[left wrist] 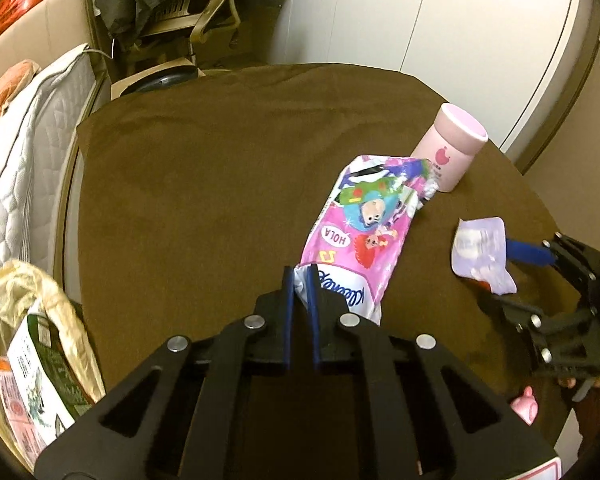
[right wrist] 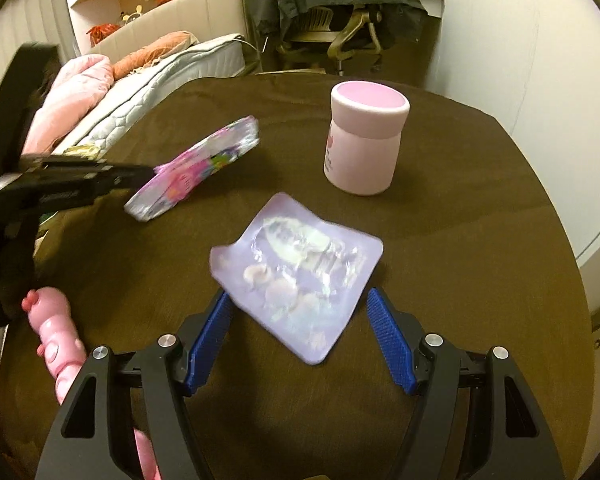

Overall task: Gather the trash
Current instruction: 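Grasp the pink printed wrapper with the left tool while the right tool grasps the clear plastic tray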

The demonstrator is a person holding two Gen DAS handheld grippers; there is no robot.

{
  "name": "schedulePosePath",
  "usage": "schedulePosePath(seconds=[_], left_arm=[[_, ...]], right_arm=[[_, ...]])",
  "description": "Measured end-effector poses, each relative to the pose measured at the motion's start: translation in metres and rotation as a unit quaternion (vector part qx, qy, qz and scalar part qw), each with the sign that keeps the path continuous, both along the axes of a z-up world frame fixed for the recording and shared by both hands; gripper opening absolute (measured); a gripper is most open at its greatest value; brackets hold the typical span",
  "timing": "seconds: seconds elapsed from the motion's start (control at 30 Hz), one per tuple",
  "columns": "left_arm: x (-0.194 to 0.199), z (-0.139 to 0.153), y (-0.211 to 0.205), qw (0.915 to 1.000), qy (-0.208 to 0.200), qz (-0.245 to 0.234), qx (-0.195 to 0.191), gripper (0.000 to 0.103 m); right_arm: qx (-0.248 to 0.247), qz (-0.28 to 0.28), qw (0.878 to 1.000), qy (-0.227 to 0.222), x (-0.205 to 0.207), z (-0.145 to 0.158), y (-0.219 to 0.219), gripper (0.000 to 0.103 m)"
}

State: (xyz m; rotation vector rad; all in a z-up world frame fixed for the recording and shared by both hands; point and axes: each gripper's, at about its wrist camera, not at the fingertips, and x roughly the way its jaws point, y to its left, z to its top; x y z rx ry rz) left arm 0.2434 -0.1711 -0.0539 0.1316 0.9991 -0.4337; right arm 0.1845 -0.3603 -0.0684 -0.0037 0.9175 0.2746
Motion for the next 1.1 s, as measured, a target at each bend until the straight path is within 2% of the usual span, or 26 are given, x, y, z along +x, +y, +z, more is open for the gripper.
schedulePosePath(seconds=[0.2,0.27,0.5,0.73,1.1], left_arm=[[-0.016,0.001,0.015,0.9995,0.009,0.021,-0.023,0.007],[-0.022,0.001,0.023,0.9989,0.011,0.031,-0.034,0.007],[-0.040,0.005,0.040,0.9976,0.007,0.049,-0.049,0.006],[-0.052,0.017,0.050,0.9964,-0.009,0.056,-0.063,0.006],[-0.083,0.061,0.079,0.9921,-0.068,0.067,-0.082,0.005]], right_arm=[[0.001,0.003,1.000,-0.001,0.012,0.000,0.004,0.065],[0.008,0.001,1.000,-0.007,0.012,0.002,0.004,0.054],[0.033,-0.017,0.999,-0.019,0.001,0.016,-0.003,0.028],[0.033,-0.019,0.999,-0.035,-0.011,0.038,-0.002,0.026],[0.023,0.002,0.997,-0.074,-0.030,0.084,0.026,0.026]])
